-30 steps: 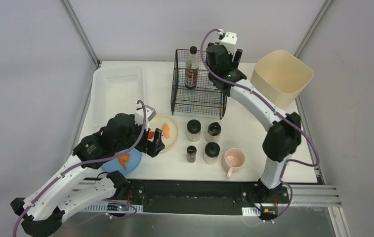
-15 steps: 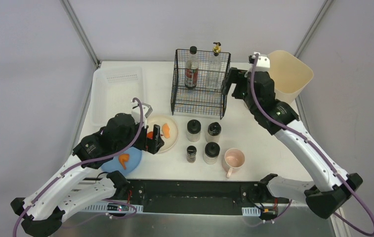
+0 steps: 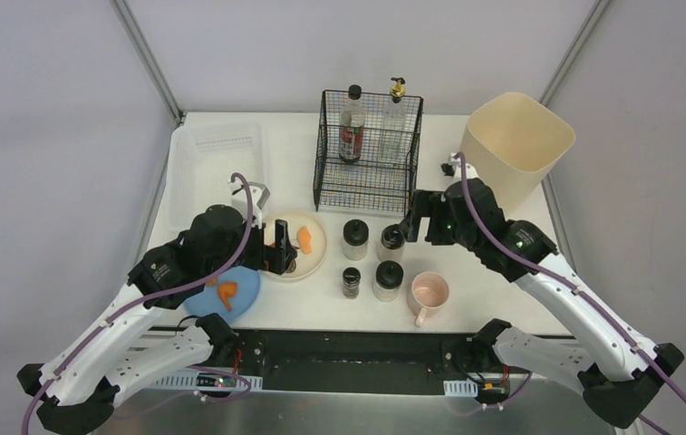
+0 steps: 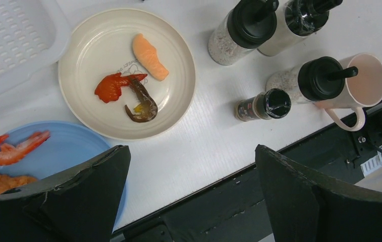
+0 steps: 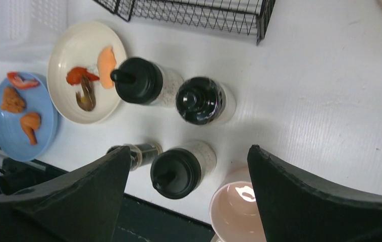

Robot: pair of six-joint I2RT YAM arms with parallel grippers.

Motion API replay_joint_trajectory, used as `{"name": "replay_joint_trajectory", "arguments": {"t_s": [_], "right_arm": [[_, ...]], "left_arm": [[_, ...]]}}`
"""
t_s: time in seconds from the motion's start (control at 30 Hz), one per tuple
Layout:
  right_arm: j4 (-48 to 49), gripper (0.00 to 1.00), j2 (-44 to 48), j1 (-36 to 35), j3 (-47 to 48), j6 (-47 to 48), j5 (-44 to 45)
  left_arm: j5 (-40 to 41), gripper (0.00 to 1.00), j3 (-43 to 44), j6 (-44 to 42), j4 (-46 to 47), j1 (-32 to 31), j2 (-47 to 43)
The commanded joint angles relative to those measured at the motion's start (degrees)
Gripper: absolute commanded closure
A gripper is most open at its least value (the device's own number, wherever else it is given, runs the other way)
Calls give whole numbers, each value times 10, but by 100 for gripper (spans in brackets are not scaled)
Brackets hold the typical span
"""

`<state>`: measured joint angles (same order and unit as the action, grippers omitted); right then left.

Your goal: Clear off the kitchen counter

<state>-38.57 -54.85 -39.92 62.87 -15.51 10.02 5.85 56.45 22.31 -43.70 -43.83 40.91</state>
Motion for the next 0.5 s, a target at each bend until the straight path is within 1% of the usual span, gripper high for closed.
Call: {"name": "replay_joint_trajectory", "arguments": {"t_s": [0.0, 0.17, 0.3, 0.47], "right_arm": [[-7, 10, -2, -31, -33, -34, -2], [13, 8, -44, -57, -48, -47, 25], [25, 1, -90, -77, -45, -43, 62], [37, 1, -142, -86, -32, -38, 76]], "left_arm": [[39, 0, 24, 13, -19, 1, -5], [42, 0, 26, 17, -35, 0, -4], [42, 0, 24, 18, -44, 1, -7], [43, 0, 18, 13, -47, 0, -5]]}}
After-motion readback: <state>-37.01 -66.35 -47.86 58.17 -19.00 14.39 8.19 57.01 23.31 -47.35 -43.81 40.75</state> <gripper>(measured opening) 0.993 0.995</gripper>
